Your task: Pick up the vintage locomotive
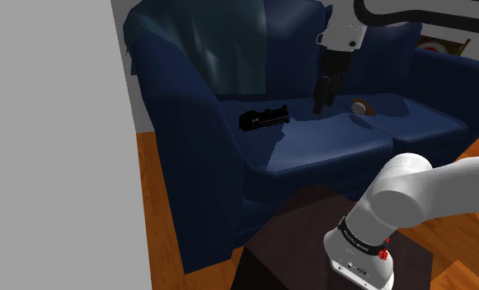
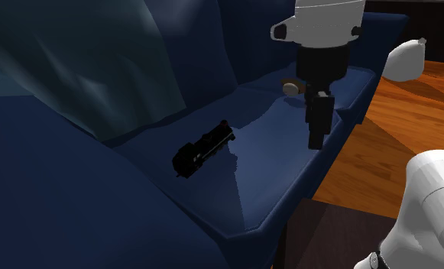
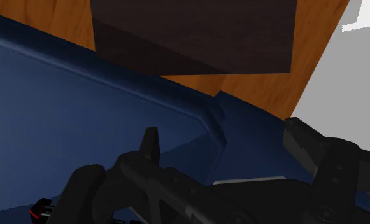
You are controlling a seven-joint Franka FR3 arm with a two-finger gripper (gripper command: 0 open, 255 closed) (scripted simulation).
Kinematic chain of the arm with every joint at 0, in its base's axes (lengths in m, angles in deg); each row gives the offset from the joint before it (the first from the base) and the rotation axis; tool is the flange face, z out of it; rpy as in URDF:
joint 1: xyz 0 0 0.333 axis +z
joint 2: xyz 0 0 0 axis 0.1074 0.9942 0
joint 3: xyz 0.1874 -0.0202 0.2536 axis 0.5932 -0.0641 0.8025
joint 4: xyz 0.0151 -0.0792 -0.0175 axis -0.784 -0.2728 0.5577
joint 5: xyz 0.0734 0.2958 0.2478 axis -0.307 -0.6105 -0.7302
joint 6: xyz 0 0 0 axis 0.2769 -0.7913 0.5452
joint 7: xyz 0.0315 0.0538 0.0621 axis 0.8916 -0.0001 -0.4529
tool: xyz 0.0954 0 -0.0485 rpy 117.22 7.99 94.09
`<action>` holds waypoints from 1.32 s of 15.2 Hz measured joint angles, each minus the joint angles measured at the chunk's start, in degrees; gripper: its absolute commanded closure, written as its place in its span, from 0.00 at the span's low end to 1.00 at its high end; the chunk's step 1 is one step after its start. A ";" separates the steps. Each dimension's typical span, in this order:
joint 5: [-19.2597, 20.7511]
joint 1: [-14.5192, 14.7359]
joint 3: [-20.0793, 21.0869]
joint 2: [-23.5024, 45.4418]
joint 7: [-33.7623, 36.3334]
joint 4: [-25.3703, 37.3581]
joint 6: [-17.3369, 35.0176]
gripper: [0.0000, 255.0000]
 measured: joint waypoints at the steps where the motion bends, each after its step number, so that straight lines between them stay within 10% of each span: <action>1: 0.00 0.00 0.00 0.00 0.00 0.00 0.00 0.00; 20: 16.00 5.05 -21.28 18.15 -40.52 -5.27 37.51 0.00</action>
